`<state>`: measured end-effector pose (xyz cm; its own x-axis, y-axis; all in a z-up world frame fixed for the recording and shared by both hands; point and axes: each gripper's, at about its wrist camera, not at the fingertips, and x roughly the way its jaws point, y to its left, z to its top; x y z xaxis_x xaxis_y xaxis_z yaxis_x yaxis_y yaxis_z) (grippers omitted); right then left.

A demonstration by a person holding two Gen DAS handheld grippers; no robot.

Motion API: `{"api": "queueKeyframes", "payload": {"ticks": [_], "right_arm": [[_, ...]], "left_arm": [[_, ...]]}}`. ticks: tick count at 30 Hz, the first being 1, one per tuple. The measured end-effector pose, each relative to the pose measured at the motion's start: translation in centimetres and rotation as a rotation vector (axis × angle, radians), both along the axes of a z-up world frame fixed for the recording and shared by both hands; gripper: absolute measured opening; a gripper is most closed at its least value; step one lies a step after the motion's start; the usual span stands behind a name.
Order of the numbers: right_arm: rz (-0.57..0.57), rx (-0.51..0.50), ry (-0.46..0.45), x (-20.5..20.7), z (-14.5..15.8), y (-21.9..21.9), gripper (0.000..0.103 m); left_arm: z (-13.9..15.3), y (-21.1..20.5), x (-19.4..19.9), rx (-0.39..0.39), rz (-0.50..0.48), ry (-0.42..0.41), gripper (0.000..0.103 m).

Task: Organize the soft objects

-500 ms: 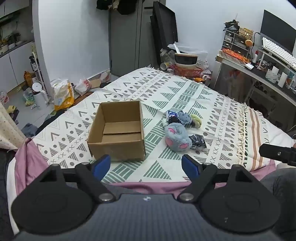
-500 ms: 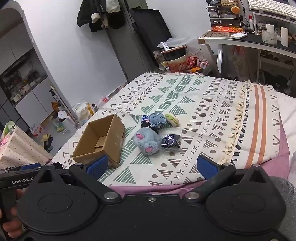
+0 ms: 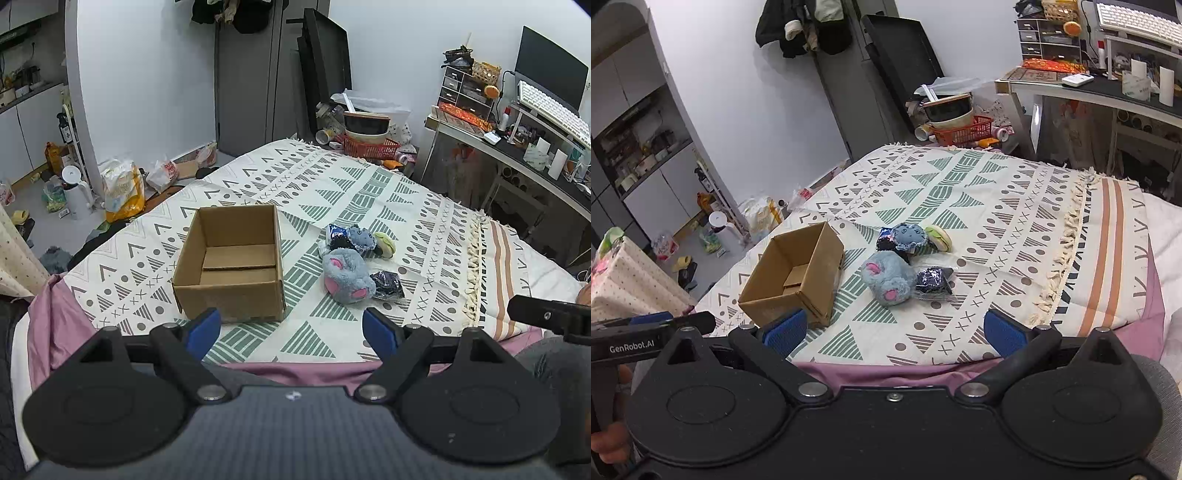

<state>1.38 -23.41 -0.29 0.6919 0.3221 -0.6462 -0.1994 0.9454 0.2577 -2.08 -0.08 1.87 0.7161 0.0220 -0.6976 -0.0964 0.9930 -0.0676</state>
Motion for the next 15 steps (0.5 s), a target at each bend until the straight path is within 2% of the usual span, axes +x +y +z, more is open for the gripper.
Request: {"api": "queueKeyframes", "payload": {"ticks": [15], "right_arm": [[-0.005,0.002,0.003,0.03,0.36,0.25,0.103]], "left_arm": [[0.33,0.13,-0.36,-0.004,-0.009,-0.008,0.083]]}}
